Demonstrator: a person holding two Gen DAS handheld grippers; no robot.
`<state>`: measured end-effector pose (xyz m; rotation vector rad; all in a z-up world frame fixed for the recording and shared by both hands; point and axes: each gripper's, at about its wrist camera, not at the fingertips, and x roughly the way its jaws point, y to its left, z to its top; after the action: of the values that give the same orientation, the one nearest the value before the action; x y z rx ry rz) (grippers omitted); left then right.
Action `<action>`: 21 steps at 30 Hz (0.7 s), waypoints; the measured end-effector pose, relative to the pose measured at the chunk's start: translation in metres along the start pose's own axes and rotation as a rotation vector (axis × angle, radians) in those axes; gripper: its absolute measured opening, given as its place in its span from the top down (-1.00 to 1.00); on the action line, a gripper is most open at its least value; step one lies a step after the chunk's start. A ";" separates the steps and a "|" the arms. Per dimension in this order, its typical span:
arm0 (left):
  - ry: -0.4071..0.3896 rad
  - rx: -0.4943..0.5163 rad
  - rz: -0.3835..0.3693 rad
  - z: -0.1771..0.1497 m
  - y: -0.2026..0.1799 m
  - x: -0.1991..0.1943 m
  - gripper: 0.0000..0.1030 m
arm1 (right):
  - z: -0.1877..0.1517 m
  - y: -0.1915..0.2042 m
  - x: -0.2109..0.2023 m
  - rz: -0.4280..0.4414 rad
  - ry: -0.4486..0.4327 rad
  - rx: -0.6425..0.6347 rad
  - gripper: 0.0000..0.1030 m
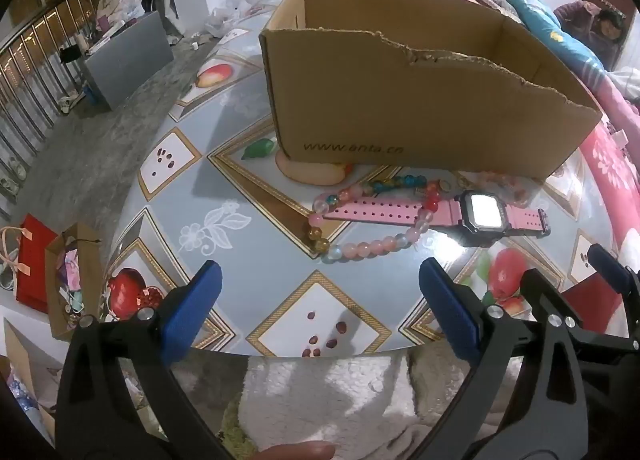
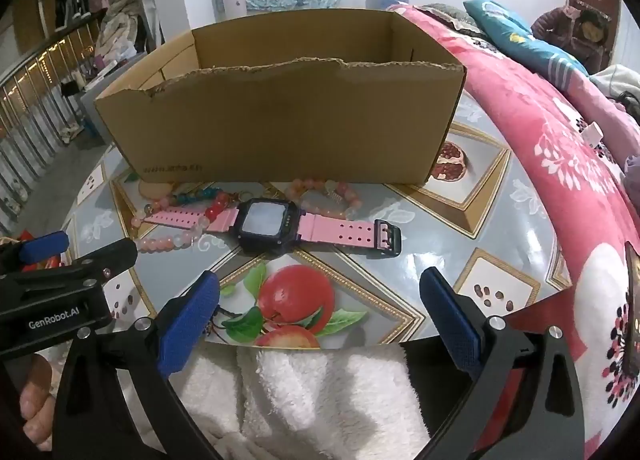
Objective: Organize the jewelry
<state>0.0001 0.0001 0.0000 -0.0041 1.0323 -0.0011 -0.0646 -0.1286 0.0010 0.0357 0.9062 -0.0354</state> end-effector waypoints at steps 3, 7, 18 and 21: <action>-0.002 0.000 0.001 0.000 0.000 0.000 -0.84 | 0.000 0.000 0.000 0.005 0.003 0.003 -0.90; -0.001 0.001 0.000 0.000 0.000 0.000 -0.84 | 0.001 0.000 0.000 -0.001 0.001 -0.001 -0.90; -0.006 0.000 -0.001 0.000 0.000 -0.001 -0.84 | 0.004 -0.002 -0.001 -0.007 -0.002 -0.002 -0.90; -0.005 0.000 -0.001 0.000 -0.001 0.000 -0.84 | 0.003 -0.004 -0.002 -0.009 -0.002 -0.002 -0.90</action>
<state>-0.0001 -0.0004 0.0004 -0.0046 1.0271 -0.0017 -0.0632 -0.1323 0.0046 0.0302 0.9040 -0.0431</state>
